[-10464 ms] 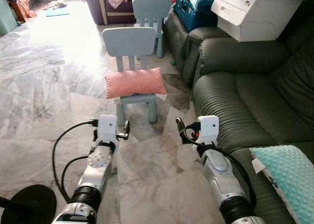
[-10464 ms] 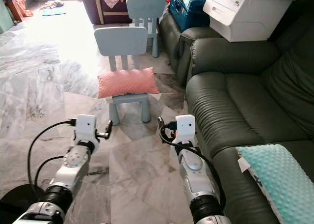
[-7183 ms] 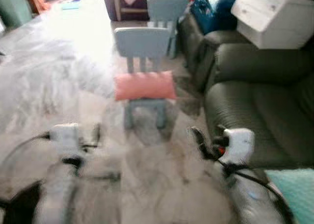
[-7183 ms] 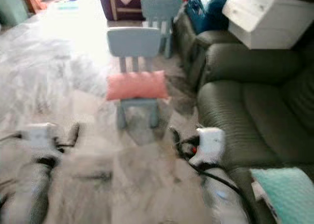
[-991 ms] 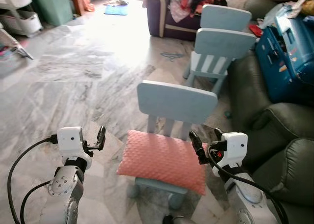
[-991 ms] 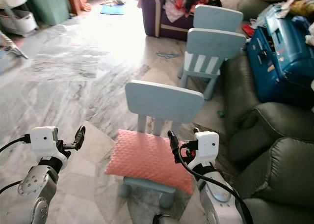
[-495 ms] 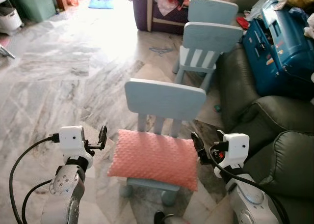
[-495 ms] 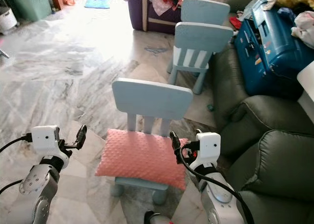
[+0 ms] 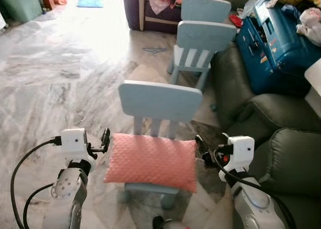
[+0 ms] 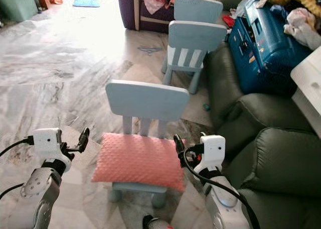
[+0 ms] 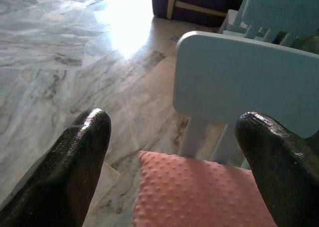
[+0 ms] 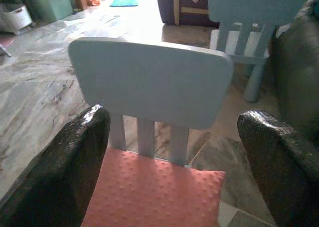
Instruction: Move the pillow to the sofa
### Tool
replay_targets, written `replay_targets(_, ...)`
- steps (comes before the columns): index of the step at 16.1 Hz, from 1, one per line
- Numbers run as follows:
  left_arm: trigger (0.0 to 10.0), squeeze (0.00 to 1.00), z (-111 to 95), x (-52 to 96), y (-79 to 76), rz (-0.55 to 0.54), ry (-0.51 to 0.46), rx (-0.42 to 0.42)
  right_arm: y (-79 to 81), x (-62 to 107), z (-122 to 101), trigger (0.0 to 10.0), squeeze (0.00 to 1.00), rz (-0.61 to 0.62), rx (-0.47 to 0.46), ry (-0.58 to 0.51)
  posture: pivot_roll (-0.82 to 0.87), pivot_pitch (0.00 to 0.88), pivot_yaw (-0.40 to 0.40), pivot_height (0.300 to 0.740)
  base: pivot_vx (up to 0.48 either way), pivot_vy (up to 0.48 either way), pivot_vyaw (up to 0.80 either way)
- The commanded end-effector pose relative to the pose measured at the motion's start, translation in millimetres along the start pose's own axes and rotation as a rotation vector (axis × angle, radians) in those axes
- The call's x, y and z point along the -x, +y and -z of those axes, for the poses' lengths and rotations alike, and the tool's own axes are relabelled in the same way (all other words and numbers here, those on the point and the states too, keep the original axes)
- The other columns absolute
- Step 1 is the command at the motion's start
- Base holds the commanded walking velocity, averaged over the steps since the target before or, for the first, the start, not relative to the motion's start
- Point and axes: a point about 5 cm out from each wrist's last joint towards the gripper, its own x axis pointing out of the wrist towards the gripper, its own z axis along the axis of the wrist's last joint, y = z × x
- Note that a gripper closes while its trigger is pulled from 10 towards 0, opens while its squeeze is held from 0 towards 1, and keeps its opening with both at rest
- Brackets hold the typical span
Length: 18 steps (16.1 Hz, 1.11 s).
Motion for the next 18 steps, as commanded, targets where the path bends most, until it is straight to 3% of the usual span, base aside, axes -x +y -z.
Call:
replay_targets(1,10.0,0.00,6.5,3.1,3.0,-0.008,0.028,-0.014,-1.6,0.9,-2.3,10.0,0.00,0.004,0.001,-0.007,-0.06,0.131,-0.046,0.740,0.000,0.000,0.00)
replay_targets(11,10.0,0.00,7.2,1.7,1.9,-0.005,0.031,-0.004,-4.1,1.4,0.9,10.0,0.00,0.023,-0.021,0.022,-0.07,0.133,-0.042,0.740,0.000,0.000,-0.76)
replay_targets(18,10.0,0.00,7.5,1.8,0.8,0.002,0.033,-0.013,-3.4,2.7,-1.7,10.0,0.00,0.023,-0.014,0.008,-0.07,0.137,-0.043,0.740,0.000,0.000,0.00)
